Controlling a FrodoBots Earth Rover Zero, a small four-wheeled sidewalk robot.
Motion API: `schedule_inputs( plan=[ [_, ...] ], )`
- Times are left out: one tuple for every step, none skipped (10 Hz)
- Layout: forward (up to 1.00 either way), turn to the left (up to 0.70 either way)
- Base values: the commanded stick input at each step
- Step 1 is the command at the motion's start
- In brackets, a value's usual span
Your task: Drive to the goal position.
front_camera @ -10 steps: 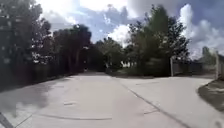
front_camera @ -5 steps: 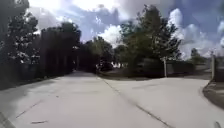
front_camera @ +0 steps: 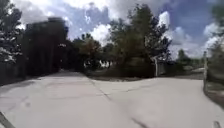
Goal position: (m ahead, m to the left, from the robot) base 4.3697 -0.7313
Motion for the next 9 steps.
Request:
schedule_inputs(
  plan=[
    [1.0, -0.27],
    [1.0, -0.27],
    [1.0, -0.27],
    [1.0, -0.27],
    [1.0, -0.27],
    [1.0, -0.27],
    [1.0, -0.27],
    [1.0, -0.27],
    [1.0, -0.27]
  ],
)
